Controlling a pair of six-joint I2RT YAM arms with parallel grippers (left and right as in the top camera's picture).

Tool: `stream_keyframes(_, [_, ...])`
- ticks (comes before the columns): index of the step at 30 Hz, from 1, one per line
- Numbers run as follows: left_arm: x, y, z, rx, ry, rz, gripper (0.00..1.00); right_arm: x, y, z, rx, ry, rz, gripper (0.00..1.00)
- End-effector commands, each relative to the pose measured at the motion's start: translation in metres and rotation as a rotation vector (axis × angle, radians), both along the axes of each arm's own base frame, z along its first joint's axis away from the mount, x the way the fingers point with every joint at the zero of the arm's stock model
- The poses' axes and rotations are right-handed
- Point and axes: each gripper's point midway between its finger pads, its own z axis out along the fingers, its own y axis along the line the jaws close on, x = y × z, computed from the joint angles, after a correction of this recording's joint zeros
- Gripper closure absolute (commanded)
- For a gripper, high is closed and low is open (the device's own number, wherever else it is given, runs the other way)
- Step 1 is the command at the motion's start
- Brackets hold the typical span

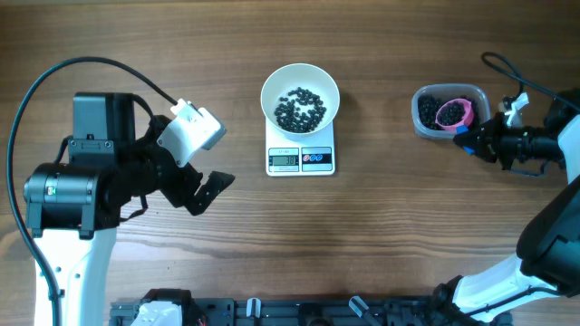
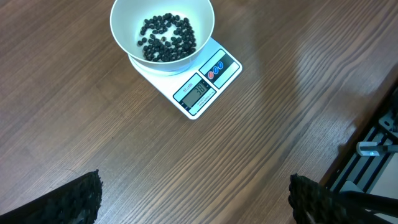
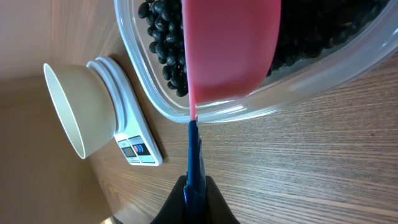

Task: Scoop item into bowl and weigh 150g on scale
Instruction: 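Dip the pink scoop into the black beans and drag to fill it, then lift the filled scoop and carry it over the white bowl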

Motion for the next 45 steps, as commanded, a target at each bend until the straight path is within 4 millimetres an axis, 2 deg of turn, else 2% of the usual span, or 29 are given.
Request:
stream_keyframes(1, [0.002,0.0,0.006,-0.003,-0.02,-0.006,0.0,-0.005,-0.001,-0.004,0.012,0.014,0.008,0.96])
stream_keyframes(17, [0.002,0.0,0.006,-0.003,-0.02,-0.007,0.0,-0.002,0.01,0.01,0.069,-0.113,0.086,0.96])
stream_keyframes(31, [0.002,0.0,0.006,-0.003,-0.02,-0.007,0.0,0.002,0.001,0.018,0.106,-0.155,0.04,0.96])
stream_keyframes(45, [0.002,0.0,0.006,-0.003,-0.02,-0.007,0.0,0.012,0.007,0.047,0.24,-0.299,0.023,0.96])
